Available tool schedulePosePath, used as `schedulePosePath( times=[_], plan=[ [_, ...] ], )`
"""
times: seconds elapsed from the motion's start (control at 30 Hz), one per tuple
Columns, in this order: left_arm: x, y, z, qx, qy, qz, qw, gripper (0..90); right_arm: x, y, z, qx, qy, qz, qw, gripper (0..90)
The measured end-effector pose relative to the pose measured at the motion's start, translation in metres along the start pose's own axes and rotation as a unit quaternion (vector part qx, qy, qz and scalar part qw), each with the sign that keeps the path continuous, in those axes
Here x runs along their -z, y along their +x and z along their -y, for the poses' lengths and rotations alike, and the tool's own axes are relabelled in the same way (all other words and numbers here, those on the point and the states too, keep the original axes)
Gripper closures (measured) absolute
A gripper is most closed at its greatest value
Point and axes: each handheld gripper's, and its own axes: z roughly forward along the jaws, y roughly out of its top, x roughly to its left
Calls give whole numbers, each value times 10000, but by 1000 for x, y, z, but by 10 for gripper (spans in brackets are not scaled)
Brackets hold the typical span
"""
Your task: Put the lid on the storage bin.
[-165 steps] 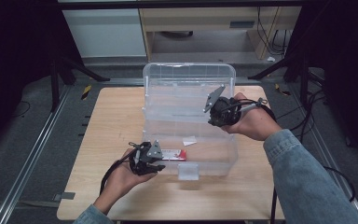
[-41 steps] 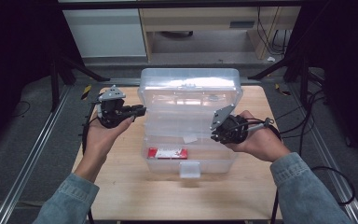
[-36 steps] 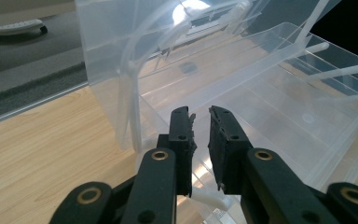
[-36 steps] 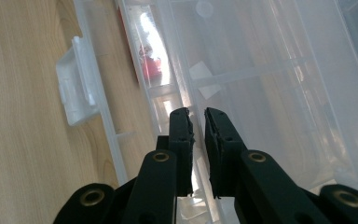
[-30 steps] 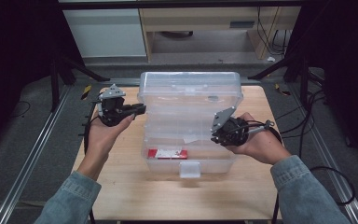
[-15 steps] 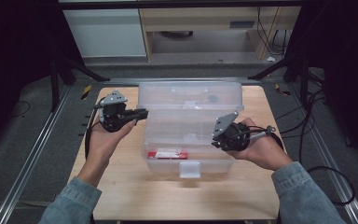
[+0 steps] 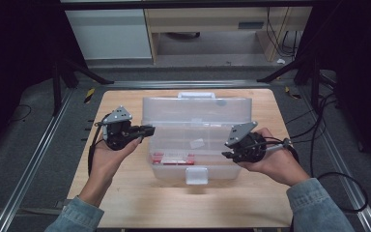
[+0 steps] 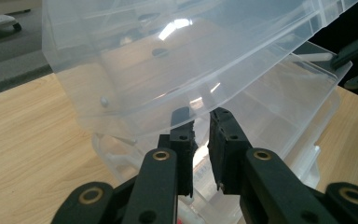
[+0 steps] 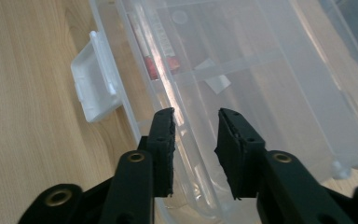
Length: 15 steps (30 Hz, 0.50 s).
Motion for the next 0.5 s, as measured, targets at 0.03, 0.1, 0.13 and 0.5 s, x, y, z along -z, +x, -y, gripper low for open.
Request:
schedulePosePath(
  times=[0.03,0.1,0.13,0.5],
  plan=[
    [0,-1,1,0,-4,-9,10000,792,3,1,2,-51,-54,50,10000,628],
    [0,-2,3,-25,10,-17,10000,793,8,3,5,-94,-124,81,9998,605],
    [0,-3,5,-28,21,-5,10000,794,10,4,7,-143,-153,131,9997,568],
    [1,-5,18,-114,181,61,9998,839,31,10,31,-600,-438,546,9957,509]
  ],
)
